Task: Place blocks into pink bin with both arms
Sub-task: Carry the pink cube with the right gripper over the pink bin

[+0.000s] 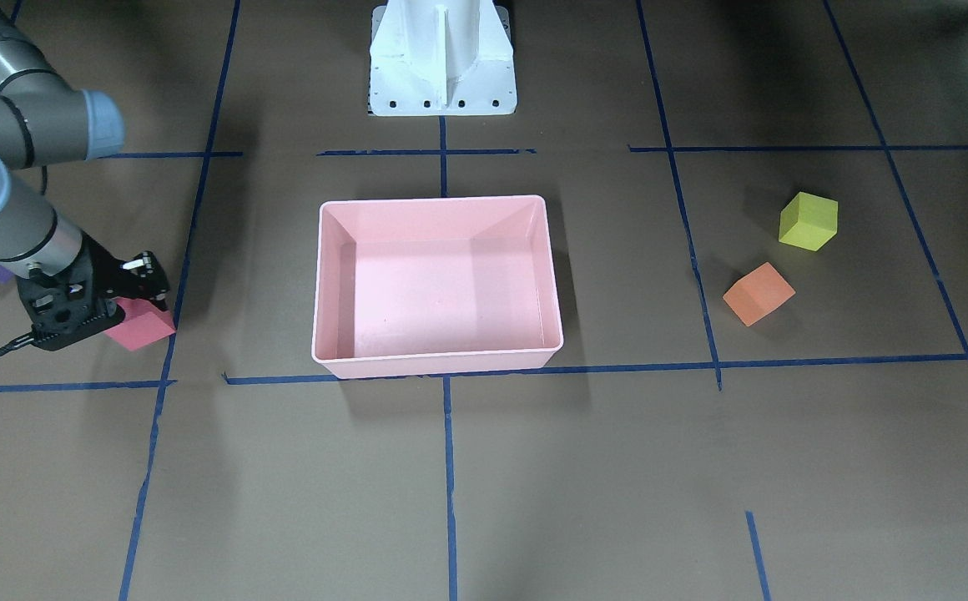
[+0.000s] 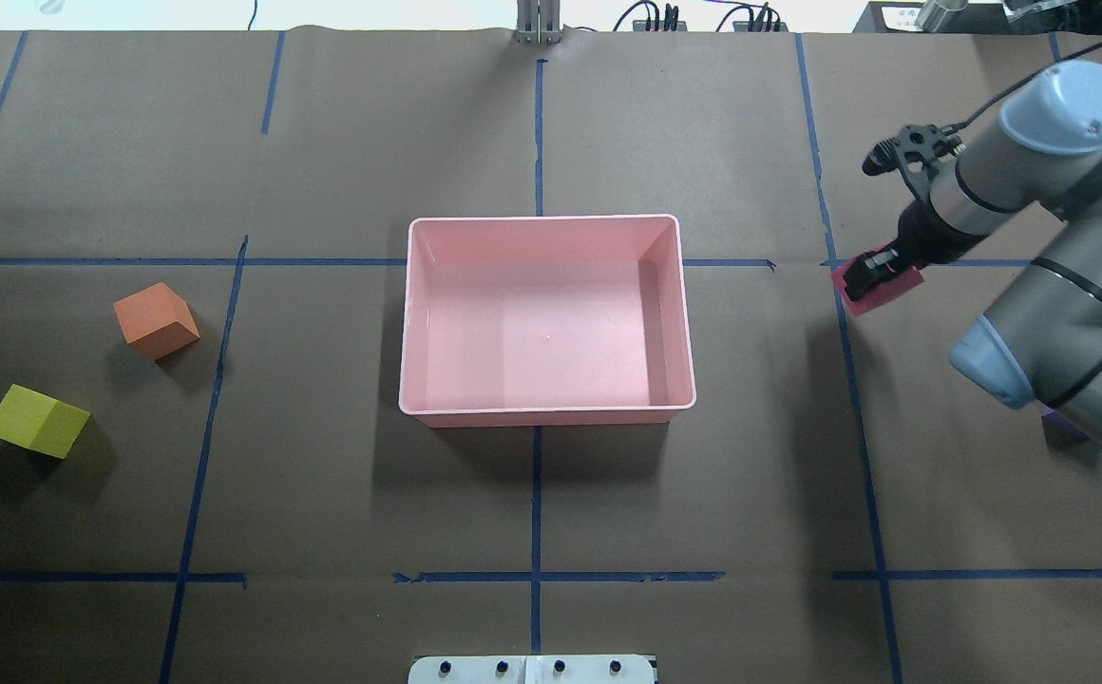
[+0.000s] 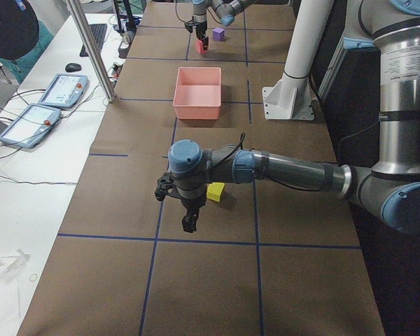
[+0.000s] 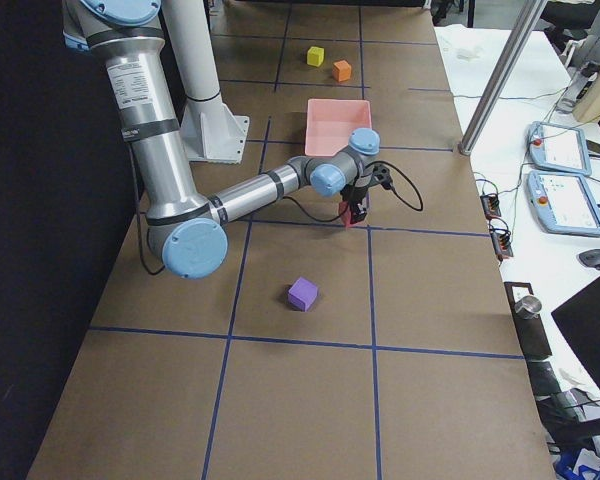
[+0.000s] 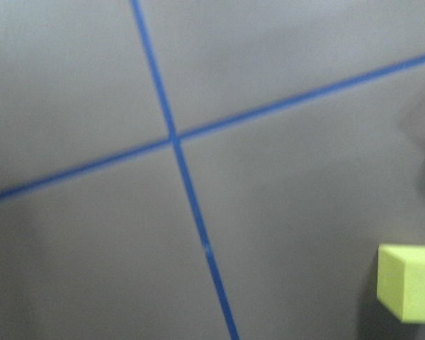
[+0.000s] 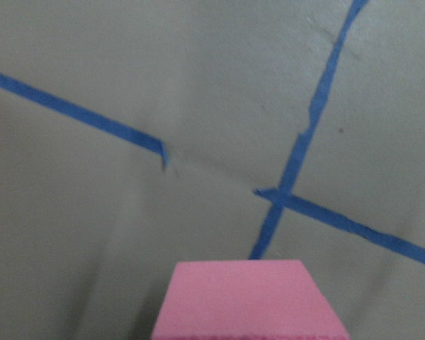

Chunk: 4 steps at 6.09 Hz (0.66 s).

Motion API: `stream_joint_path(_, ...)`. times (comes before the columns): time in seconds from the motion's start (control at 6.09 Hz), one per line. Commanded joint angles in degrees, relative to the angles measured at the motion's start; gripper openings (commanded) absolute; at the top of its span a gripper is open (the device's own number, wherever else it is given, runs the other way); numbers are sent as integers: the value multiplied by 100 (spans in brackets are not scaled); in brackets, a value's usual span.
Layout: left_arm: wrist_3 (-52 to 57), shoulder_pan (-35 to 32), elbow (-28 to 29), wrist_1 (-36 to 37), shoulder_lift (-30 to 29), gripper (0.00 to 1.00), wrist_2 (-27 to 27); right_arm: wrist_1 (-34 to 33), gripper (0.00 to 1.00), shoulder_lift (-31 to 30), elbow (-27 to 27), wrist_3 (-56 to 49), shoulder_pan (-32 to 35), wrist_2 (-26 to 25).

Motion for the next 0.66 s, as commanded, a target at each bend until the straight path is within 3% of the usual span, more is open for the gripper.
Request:
stream_joint_path(0.0,-654,240,70,-396,-235,100,-187,-805,43,887,247,1336,-74,2)
stream_joint_path(0.16,-1295,764,87,-939,-227,100,-197,-1131,43,1370,283,2109,-222,-6)
stream_joint_path(0.49,-1354,1180,96,-1172,-218,100,-179,-1292,43,2214,135,3551,-669,-102)
